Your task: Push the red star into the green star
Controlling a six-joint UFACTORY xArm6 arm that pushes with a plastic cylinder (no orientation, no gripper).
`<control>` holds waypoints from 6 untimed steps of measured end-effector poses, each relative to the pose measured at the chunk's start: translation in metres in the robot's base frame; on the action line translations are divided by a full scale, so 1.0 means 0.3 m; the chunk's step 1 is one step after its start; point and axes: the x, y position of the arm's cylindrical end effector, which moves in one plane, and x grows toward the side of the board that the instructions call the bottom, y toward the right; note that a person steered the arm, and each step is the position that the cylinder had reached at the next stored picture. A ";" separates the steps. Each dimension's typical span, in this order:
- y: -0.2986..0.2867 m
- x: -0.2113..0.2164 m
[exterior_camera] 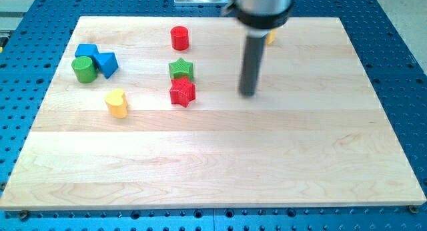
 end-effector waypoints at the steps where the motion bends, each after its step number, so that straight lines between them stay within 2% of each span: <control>1: -0.195 0.162; 2: -0.244 0.117; 3: -0.217 -0.031; 4: -0.369 0.069; 5: -0.418 0.249; 6: -0.591 0.281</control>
